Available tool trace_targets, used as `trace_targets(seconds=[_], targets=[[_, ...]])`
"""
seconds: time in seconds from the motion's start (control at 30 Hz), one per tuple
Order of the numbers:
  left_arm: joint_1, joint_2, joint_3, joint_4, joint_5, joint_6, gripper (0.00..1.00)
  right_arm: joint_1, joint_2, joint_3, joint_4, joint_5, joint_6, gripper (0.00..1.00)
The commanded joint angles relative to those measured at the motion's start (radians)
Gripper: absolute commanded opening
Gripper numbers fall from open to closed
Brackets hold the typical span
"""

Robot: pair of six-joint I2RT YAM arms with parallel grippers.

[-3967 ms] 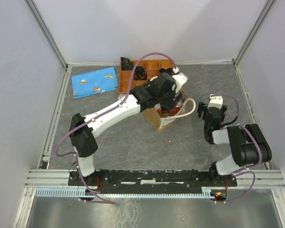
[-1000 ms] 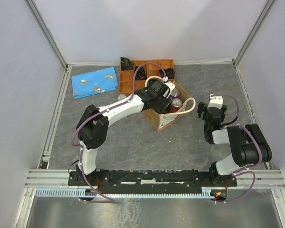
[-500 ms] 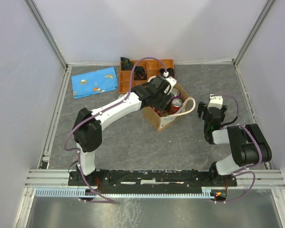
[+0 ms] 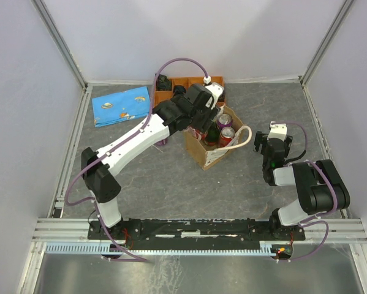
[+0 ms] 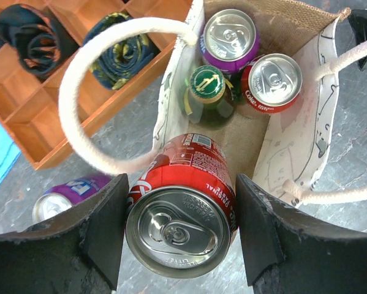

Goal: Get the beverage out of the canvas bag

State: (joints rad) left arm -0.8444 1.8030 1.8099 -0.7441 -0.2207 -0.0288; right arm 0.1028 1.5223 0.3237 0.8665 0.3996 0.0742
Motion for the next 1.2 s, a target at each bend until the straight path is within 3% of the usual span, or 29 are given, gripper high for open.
trace_targets(seconds=[0.0, 0.27, 0.53, 0.83, 1.17], targets=[[-0.004, -0.130, 0.127, -0.035, -0.099, 0.041, 0.03, -0.002, -0.009, 0.026, 0.032, -0.006, 0.005, 0.99], [-0.005, -0.270, 0.126, -0.101, -0.234, 0.026, 0.03, -0.002, -0.009, 0.027, 0.032, -0.005, 0.006, 0.99], [-0.002, -0.382, -0.095, -0.088, -0.271, -0.040, 0.03, -0.002, -0.010, 0.026, 0.032, -0.005, 0.005, 0.99], [0.059, -0.490, -0.437, 0.102, -0.192, -0.109, 0.03, -0.003, -0.008, 0.026, 0.032, -0.005, 0.006, 0.99], [0.134, -0.455, -0.630, 0.329, -0.112, -0.103, 0.03, -0.002, -0.008, 0.026, 0.032, -0.006, 0.005, 0.99]])
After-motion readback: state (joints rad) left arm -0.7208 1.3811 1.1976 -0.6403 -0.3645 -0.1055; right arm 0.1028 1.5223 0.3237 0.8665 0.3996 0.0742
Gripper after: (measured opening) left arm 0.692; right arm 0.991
